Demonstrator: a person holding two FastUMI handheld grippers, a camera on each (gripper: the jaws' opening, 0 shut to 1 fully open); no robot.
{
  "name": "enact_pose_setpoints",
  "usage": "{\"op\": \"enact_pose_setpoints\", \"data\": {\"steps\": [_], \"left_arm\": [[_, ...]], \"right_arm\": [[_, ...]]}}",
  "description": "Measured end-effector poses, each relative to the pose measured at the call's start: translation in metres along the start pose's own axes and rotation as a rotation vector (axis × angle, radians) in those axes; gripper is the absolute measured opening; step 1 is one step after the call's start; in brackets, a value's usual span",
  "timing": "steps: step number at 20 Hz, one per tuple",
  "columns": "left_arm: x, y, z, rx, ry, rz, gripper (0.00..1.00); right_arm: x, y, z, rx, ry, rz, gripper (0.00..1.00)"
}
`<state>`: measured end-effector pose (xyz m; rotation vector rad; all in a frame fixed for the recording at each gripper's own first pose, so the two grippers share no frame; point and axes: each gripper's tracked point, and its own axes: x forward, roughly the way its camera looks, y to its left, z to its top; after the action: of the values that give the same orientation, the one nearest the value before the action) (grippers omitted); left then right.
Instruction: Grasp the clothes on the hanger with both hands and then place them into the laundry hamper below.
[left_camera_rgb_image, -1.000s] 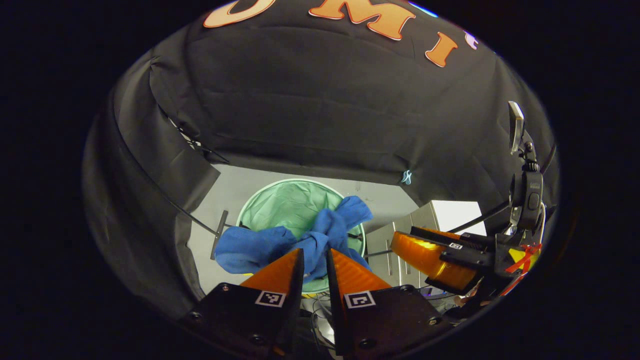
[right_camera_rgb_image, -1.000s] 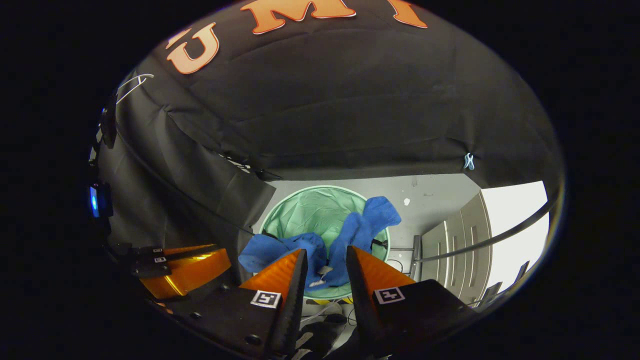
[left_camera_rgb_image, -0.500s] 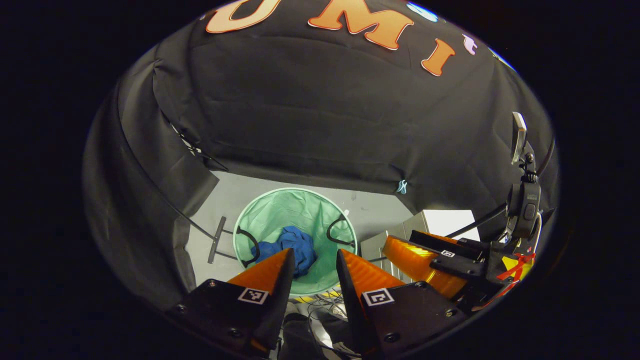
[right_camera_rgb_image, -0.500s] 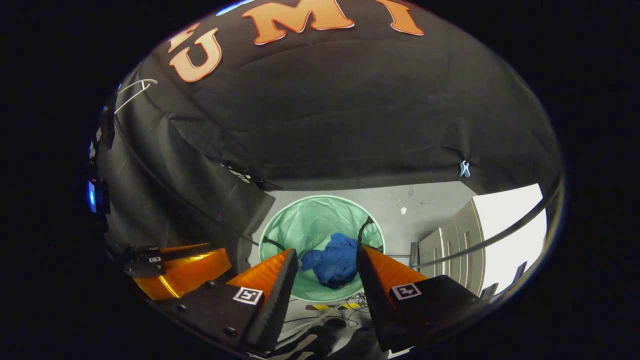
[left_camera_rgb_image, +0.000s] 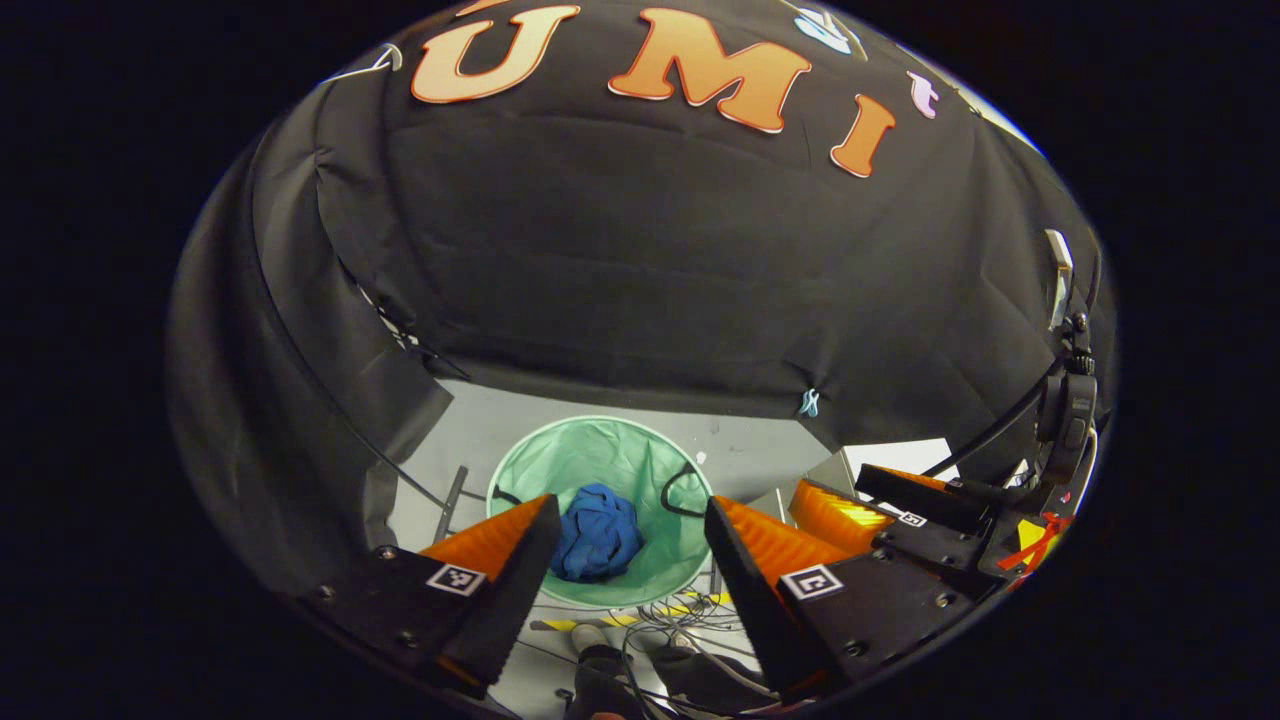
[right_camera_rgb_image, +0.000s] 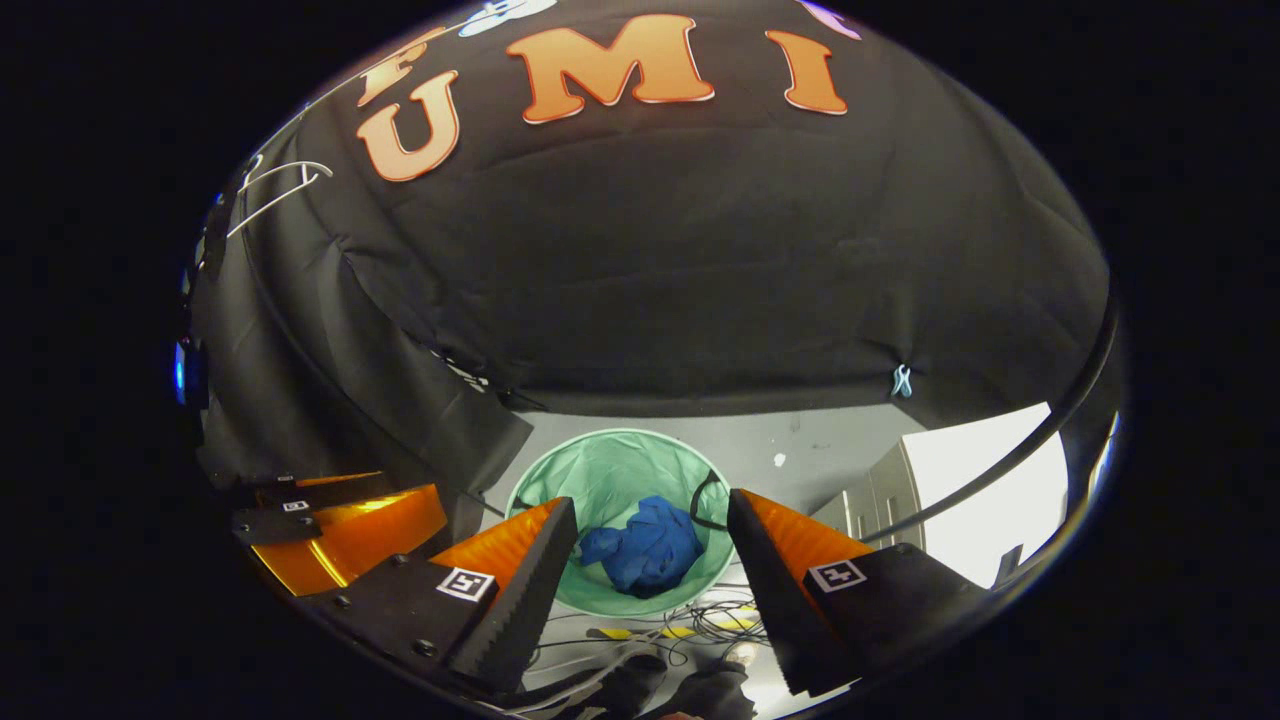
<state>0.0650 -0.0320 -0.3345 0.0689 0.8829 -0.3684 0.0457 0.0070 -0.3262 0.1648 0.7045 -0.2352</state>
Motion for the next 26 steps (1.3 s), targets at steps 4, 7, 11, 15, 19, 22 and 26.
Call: {"op": "enact_pose_setpoints", "data": {"steps": [4, 7, 11, 15, 19, 22, 26], "left_arm": [[-0.020, 0.001, 0.030, 0.039, -0.100, 0.026, 0.96], [-0.042, 0.004, 0.056, 0.056, -0.200, 0.035, 0.96], [-0.073, -0.002, 0.088, 0.087, -0.312, 0.051, 0.96], [-0.105, -0.010, 0.121, 0.103, -0.423, 0.050, 0.96], [-0.143, -0.012, 0.150, 0.118, -0.559, 0.061, 0.96], [-0.166, -0.013, 0.176, 0.119, -0.644, 0.066, 0.95], [-0.204, -0.020, 0.200, 0.109, -0.731, 0.054, 0.92]], "right_arm": [[-0.023, 0.008, 0.031, 0.000, -0.087, 0.004, 0.99], [-0.042, 0.011, 0.051, -0.002, -0.153, 0.002, 0.98], [-0.073, 0.013, 0.086, -0.055, -0.268, -0.031, 0.99], [-0.107, 0.022, 0.115, -0.070, -0.398, -0.019, 0.98], [-0.147, 0.029, 0.150, -0.094, -0.518, -0.019, 0.98], [-0.175, 0.034, 0.173, -0.113, -0.592, -0.017, 0.98], [-0.216, 0.040, 0.200, -0.128, -0.681, -0.007, 0.89]]}}
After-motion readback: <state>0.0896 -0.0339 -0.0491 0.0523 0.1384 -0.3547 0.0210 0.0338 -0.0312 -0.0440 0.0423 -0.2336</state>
